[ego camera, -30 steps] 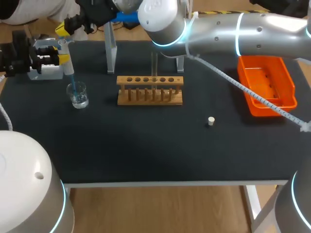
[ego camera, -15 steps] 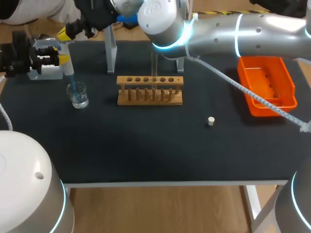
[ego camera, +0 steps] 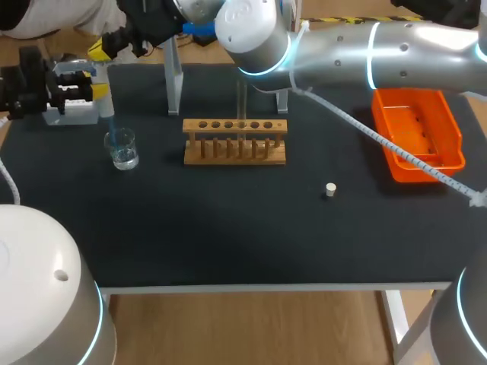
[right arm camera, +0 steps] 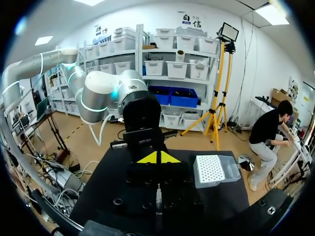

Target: Invert the test tube, pick up the pipette, mount the tip to pipette, aspirate from beaker and dispense into the tube, eject the tip, return the pipette, and cap with the stopper.

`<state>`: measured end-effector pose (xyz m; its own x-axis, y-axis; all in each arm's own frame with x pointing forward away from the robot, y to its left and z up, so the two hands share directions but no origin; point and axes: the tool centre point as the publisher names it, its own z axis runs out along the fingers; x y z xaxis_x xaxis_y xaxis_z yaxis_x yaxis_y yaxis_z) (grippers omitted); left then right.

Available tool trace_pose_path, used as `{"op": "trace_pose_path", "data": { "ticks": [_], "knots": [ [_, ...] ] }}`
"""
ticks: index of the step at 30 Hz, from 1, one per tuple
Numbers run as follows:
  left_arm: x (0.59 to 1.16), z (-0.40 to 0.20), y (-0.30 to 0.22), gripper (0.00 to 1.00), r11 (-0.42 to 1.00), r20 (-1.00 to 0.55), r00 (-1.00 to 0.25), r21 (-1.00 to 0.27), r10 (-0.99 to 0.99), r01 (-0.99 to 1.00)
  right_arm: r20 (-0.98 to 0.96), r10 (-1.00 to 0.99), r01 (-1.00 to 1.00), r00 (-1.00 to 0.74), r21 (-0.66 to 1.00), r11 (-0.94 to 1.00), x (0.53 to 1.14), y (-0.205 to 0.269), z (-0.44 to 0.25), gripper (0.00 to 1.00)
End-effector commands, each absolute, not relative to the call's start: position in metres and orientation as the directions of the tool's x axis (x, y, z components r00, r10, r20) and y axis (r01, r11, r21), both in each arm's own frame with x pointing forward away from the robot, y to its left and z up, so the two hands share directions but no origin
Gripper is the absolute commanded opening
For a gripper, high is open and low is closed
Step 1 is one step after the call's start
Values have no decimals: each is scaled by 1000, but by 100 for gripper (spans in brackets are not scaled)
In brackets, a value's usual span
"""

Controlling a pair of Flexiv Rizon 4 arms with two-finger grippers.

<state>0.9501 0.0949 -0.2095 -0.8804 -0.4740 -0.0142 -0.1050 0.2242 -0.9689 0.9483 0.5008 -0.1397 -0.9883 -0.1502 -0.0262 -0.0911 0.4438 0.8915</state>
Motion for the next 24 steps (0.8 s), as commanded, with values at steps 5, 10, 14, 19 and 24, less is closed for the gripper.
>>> {"op": "trace_pose_path", "data": {
  "ticks": [5,10,14,19,24],
  "knots": [
    [948,-207,95,0,225,-14,-880,-969,-475,-106,-64,-137,-114,-989,909,401,951,484,-113,93],
    [948,-207,95,0,225,-14,-880,-969,-475,-106,-91,-121,-130,-988,919,372,951,455,-98,100],
    [948,-207,95,0,225,-14,-880,-969,-475,-106,-104,-104,-135,-989,924,358,954,424,-92,100],
    [948,-207,95,0,225,-14,-880,-969,-475,-106,-113,-87,-136,-990,927,350,957,379,-88,100],
    [948,-207,95,0,225,-14,-880,-969,-475,-106,-122,-94,-147,-988,925,350,956,324,-90,100]
  ]
}}
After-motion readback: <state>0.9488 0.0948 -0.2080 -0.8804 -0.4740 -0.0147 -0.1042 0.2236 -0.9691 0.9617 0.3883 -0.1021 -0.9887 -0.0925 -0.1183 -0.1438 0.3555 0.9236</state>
